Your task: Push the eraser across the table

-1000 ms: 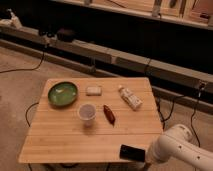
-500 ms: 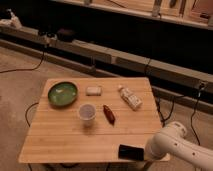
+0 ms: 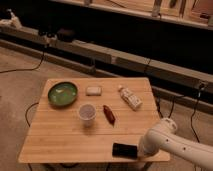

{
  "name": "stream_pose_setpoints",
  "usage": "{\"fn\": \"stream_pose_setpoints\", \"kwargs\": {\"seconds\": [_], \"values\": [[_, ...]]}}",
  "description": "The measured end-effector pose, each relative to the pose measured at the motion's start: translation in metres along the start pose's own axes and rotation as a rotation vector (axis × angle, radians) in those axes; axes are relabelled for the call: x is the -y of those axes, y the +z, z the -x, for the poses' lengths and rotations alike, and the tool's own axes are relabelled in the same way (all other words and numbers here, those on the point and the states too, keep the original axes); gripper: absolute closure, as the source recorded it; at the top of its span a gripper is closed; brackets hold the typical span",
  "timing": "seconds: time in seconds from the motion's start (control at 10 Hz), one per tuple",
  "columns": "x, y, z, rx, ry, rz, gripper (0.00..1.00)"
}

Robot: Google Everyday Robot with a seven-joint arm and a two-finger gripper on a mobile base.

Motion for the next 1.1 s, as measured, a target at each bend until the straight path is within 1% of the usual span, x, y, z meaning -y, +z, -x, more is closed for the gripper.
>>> {"fn": "stream_pose_setpoints", "kwargs": {"seconds": [0.3,0.7,1.1], "values": [[0.003,0.006,0.016,0.005,-0.023,0.006,0.9],[0.01,0.013,0.038,0.002,-0.057,0.014,0.9],[0.014,0.017,0.067,0.007,-0.112,0.02,0.9]]}}
